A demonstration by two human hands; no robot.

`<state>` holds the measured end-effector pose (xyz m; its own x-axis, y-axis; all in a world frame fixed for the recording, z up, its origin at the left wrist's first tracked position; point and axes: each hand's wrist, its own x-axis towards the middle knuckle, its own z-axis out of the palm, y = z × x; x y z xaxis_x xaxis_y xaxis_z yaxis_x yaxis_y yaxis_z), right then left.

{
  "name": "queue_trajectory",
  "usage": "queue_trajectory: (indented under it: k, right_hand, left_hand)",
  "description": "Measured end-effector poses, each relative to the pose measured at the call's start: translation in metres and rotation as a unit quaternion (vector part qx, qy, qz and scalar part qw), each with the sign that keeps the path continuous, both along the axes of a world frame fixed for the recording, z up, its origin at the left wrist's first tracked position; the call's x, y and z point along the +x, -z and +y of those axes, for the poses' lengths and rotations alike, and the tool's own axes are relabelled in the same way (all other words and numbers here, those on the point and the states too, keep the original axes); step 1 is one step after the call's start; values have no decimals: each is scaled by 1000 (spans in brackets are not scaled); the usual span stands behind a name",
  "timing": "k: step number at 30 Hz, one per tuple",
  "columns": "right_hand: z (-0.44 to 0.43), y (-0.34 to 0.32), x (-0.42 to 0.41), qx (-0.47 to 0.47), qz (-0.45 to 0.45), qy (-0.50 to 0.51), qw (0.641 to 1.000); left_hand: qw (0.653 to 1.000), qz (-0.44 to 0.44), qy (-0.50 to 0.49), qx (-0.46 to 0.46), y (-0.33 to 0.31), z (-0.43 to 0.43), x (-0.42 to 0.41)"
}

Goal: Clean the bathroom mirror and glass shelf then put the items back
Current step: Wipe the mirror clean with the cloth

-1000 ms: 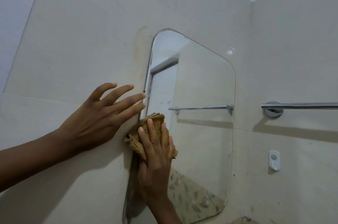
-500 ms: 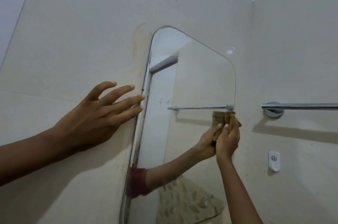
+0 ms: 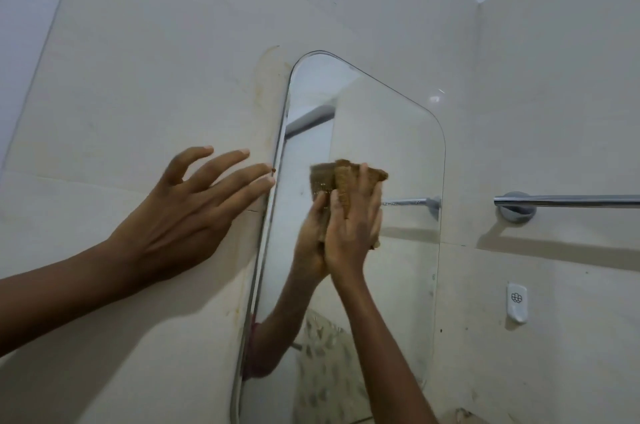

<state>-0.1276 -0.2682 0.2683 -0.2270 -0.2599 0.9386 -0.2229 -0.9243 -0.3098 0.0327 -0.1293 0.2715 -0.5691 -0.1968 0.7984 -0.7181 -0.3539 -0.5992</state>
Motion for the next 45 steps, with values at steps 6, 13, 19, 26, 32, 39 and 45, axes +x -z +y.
queue_trajectory:
  k: [6, 13, 19, 26, 32, 39, 45]
  right_hand:
    - [42, 53, 33, -72, 146, -26, 986]
    - [63, 120, 8, -65, 271, -156, 948]
    - [72, 85, -74, 100, 401, -251, 875]
    - [46, 0, -97, 62, 443, -34, 894]
    - [27, -14, -77, 1, 339, 246, 908]
    - [22, 40, -36, -11, 78, 194, 978]
    - [15, 80, -27, -43, 84, 141, 986]
  left_hand:
    - [997, 67, 35, -15, -2, 3, -2]
    - [1000, -2, -13, -4, -1, 0, 2]
    - [999, 1, -38, 4, 0, -1, 2]
    - [999, 10, -43, 3, 2, 1, -1]
    - [999, -1, -53, -7, 2, -2, 0]
    - [997, -38, -71, 8, 1, -1, 2]
    - [997, -33, -67, 12, 0, -1, 1]
